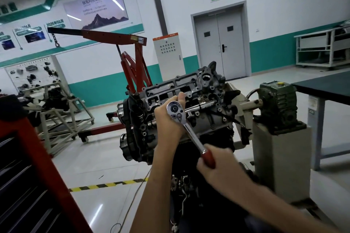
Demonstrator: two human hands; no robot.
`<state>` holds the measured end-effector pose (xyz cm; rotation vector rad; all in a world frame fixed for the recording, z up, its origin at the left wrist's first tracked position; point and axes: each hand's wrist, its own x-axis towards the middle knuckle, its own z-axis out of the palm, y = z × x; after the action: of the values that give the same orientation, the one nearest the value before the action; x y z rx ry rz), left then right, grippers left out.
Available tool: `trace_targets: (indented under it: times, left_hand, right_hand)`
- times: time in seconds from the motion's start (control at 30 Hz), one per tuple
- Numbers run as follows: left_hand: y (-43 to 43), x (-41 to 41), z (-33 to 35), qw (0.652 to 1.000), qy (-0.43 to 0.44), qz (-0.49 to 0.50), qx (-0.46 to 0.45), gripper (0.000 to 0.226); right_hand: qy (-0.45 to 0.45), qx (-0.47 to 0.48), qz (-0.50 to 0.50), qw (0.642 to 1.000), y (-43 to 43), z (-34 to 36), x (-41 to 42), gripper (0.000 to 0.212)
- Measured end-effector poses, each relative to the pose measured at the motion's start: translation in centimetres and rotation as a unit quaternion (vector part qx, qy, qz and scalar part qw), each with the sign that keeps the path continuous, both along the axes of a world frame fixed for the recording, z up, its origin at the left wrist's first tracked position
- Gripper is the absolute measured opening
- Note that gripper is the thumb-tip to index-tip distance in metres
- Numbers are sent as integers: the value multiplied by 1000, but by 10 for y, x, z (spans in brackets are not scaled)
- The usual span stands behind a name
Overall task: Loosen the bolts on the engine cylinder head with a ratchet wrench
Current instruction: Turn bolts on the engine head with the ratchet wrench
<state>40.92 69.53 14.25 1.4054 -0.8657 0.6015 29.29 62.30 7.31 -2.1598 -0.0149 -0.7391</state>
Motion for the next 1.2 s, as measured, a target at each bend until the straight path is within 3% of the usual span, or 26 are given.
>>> trace_targets:
  times: [0.1,0.17,0.27,0.4,0.53,0.6,0.67,0.77,0.87,1.03,1.1,1.2]
  left_hand:
    - [11,0,7,996,-35,-11,86,51]
    - [16,1,12,991,-54,-17,120,49]
    - [22,4,12,988,-56,-31,138,47]
    - [20,3,-2,999,-2,-21,40,42]
    - [-1,-8,-3,999,-35,8,-15,40]
    - [-12,-13,-2,998,-25,-7,-52,40]
    - [-15,-11,-3,997,6,-17,-74,41]
    - [-5,-4,-4,999,17,-19,-27,43]
    - [6,0,-2,1000,-12,-4,28,44]
    - [9,-5,3,994,-50,-32,92,41]
    - [12,-2,1,996,-33,-31,78,41]
    - [18,2,-6,999,-7,-28,27,43]
  right_hand:
    - [15,-209,-14,978,-60,41,-5,27]
    - [11,-344,-48,938,-89,79,-4,16]
    - [-37,-443,-109,889,-99,106,2,12]
    - [-6,-332,-93,939,-68,59,0,14]
    - [-10,-49,-86,995,-3,0,-2,27]
    - [-9,90,-24,996,32,-18,1,22]
    - [-15,129,-1,992,46,-25,6,18]
    - [-3,56,-4,998,21,-20,7,19]
    - [-6,-128,-18,992,-34,7,1,29]
    - [-30,-431,-83,898,-108,96,-2,14]
    - [-40,-461,-97,881,-106,107,2,11]
    - [-3,-390,-86,917,-82,75,4,18]
